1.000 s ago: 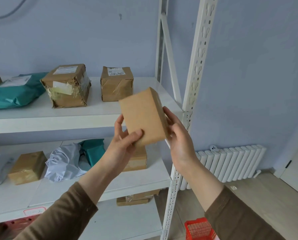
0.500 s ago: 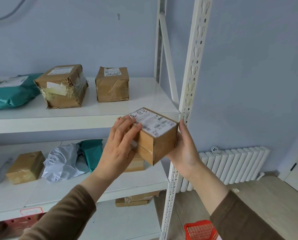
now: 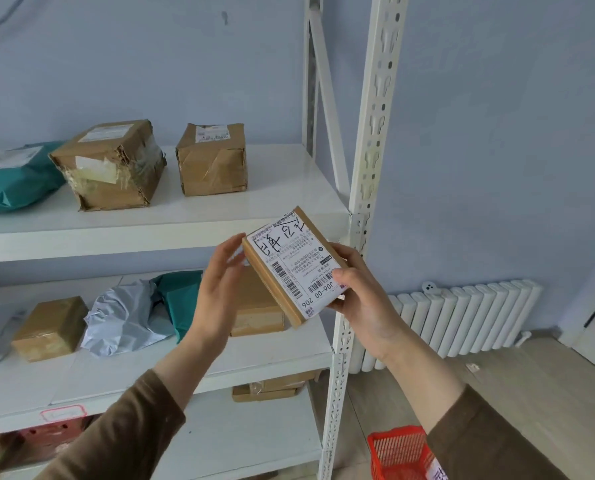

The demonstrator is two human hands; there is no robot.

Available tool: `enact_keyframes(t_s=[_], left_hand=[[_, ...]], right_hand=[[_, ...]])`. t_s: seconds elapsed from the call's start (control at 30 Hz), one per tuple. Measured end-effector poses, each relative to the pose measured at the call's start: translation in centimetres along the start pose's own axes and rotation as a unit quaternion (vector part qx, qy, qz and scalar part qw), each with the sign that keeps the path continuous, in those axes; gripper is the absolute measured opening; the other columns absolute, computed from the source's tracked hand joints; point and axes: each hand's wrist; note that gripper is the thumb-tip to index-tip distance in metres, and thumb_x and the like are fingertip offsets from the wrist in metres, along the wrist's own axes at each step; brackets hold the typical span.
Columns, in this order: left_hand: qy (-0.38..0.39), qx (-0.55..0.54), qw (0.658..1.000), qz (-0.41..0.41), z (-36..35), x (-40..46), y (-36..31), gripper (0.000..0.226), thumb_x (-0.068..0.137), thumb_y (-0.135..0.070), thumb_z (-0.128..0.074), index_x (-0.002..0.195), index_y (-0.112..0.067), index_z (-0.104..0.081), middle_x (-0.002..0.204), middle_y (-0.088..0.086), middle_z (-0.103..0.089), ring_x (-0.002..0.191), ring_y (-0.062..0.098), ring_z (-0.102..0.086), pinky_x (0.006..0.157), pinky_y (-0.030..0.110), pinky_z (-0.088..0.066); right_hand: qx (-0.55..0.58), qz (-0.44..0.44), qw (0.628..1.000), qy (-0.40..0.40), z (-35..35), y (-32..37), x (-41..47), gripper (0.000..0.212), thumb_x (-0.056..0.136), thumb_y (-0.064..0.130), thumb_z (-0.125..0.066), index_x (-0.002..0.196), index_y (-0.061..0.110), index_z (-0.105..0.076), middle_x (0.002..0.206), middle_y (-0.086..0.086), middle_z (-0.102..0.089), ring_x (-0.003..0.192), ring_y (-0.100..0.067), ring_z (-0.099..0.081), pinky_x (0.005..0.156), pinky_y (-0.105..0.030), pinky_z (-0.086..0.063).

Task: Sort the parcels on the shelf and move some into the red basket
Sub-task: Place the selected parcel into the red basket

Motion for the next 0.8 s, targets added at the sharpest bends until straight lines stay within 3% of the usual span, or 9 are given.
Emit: enact_keyframes(t_s=[0.03, 0.1, 0.2, 0.37, 0.5, 0.57, 0.67, 0.73, 0.8], left_hand=[[0.005, -0.066, 0.996, 0.065, -0.1, 0.3, -0.5, 0.038, 0.111, -0.02, -0.041, 0.147, -0.023, -0.052, 0.139, -0.001, -0.068, 0.131, 0.019, -0.062, 0.118, 0.048, -0.043], [0.03, -0.126, 0.98, 0.15, -0.1, 0.7, -1.2, 0.046, 0.111, -0.042, -0.036, 0.145, -0.018, -0.055, 0.13, 0.006, -0.073, 0.127, 0.03, -0.064, 0.113, 0.051, -0.046], [0.127, -0.107, 0.97, 0.18, -0.4, 0.6, -1.4, 0.065, 0.105, -0.064, -0.031, 0.145, -0.021, -0.057, 0.132, 0.014, -0.07, 0.124, 0.033, -0.063, 0.104, 0.049, -0.049], [0.23, -0.058, 0.953, 0.189, -1.2, -0.4, -1.3, 0.053, 0.098, -0.05, -0.054, 0.142, -0.02, -0.059, 0.128, 0.012, -0.074, 0.122, 0.032, -0.065, 0.105, 0.04, -0.055], [0.29, -0.064, 0.93, 0.218, -1.6, -1.3, -1.0, 0.073, 0.088, -0.036, -0.067, 0.154, -0.042, -0.034, 0.13, 0.006, -0.074, 0.12, 0.027, -0.069, 0.107, 0.046, -0.053], [0.259, -0.116, 0.936, 0.209, -2.5, -2.0, -0.6, 0.066, 0.089, -0.028, -0.066, 0.151, -0.031, -0.043, 0.133, 0.01, -0.071, 0.118, 0.028, -0.069, 0.108, 0.053, -0.052], [0.128, -0.244, 0.939, 0.206, -4.3, -3.0, 0.0, 0.068, 0.085, -0.017, -0.072, 0.146, -0.015, -0.042, 0.136, 0.016, -0.068, 0.12, 0.03, -0.069, 0.11, 0.059, -0.049], [0.064, -0.305, 0.929, 0.198, -5.6, -3.7, 0.4, 0.065, 0.083, -0.009, -0.074, 0.137, -0.016, -0.039, 0.138, 0.02, -0.066, 0.125, 0.033, -0.067, 0.109, 0.056, -0.051], [0.037, -0.328, 0.926, 0.186, -6.7, -4.4, 0.5, 0.062, 0.083, -0.002, -0.075, 0.13, -0.021, -0.038, 0.14, 0.021, -0.064, 0.128, 0.033, -0.065, 0.11, 0.054, -0.051]], right_hand=[[-0.003, -0.007, 1.0, -0.003, 0.4, -0.2, -0.2, 0.044, 0.082, 0.026, -0.06, 0.125, 0.024, -0.058, 0.118, -0.002, -0.073, 0.11, -0.022, -0.065, 0.092, -0.044, -0.05], [-0.016, -0.02, 1.0, -0.003, 1.1, -0.6, -0.6, 0.048, 0.077, 0.034, -0.065, 0.124, 0.022, -0.059, 0.119, -0.006, -0.072, 0.109, -0.022, -0.065, 0.088, -0.04, -0.052], [-0.025, -0.036, 0.999, -0.009, 1.8, -1.2, -1.6, 0.051, 0.075, 0.041, -0.066, 0.122, 0.023, -0.062, 0.123, -0.011, -0.071, 0.112, -0.025, -0.064, 0.092, -0.043, -0.047], [-0.033, -0.045, 0.997, -0.062, 3.0, -1.7, -3.1, 0.042, 0.089, 0.031, -0.06, 0.126, 0.014, -0.066, 0.129, -0.018, -0.07, 0.125, -0.034, -0.064, 0.105, -0.05, -0.048], [0.015, -0.047, 0.992, -0.119, 4.0, -0.4, -3.5, 0.063, 0.089, 0.054, -0.065, 0.136, 0.013, -0.061, 0.134, -0.012, -0.07, 0.127, -0.029, -0.065, 0.107, -0.053, -0.051], [0.06, -0.042, 0.984, -0.164, 4.0, 0.0, -3.5, 0.078, 0.084, 0.067, -0.058, 0.144, 0.017, -0.055, 0.143, -0.008, -0.064, 0.133, -0.027, -0.061, 0.116, -0.054, -0.041], [0.045, -0.027, 0.976, -0.211, 2.9, -0.6, -3.7, 0.092, 0.077, 0.076, -0.057, 0.156, 0.032, -0.042, 0.157, 0.0, -0.049, 0.141, -0.027, -0.05, 0.12, -0.055, -0.034], [0.008, -0.045, 0.984, -0.169, 1.3, -1.6, -4.0, 0.093, 0.074, 0.075, -0.062, 0.157, 0.041, -0.036, 0.156, 0.004, -0.049, 0.139, -0.025, -0.051, 0.119, -0.052, -0.037], [-0.031, -0.062, 0.991, -0.115, -0.1, -2.6, -4.0, 0.08, 0.084, 0.068, -0.063, 0.155, 0.047, -0.034, 0.148, 0.01, -0.059, 0.137, -0.022, -0.054, 0.119, -0.052, -0.036]])
Point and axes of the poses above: each hand's wrist, its own x-axis towards the middle knuckle, its own z-axis out of the back of the hand, y = z × x
